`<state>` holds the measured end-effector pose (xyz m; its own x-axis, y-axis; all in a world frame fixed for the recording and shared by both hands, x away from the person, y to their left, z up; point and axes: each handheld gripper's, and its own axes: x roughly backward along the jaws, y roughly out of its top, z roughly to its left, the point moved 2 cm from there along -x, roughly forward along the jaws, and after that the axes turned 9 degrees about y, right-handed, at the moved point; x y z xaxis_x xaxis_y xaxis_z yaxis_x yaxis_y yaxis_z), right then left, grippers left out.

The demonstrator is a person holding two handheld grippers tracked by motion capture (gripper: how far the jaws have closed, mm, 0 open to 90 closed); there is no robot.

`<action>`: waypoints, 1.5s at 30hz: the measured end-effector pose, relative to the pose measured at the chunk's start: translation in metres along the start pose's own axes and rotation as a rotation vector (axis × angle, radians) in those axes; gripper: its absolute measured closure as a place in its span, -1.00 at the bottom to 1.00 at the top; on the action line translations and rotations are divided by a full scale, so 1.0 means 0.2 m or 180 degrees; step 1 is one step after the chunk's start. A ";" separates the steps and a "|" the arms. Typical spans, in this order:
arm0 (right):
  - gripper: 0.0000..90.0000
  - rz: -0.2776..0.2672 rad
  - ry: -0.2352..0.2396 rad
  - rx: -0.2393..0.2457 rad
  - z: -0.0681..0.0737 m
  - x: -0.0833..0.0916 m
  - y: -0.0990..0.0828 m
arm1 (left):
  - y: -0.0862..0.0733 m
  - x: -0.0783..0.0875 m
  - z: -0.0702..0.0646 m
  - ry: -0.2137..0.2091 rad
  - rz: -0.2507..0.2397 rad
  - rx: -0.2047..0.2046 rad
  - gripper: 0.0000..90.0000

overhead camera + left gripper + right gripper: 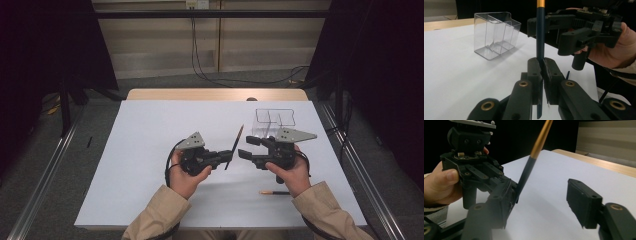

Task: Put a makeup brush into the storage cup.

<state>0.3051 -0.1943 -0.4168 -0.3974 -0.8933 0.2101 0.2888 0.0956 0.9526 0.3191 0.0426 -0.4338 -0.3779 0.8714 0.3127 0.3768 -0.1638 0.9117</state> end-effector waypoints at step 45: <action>0.86 -0.0297 0.0131 -0.0587 0.02 -0.05 0.02 | -0.02 -0.06 -0.03 -0.0038 -0.0004 -0.0098 0.87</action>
<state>0.3065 -0.1833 -0.4145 -0.3950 -0.9121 0.1102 0.4085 -0.0669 0.9103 0.3164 0.0307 -0.4397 -0.3681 0.8771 0.3085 0.3500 -0.1767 0.9199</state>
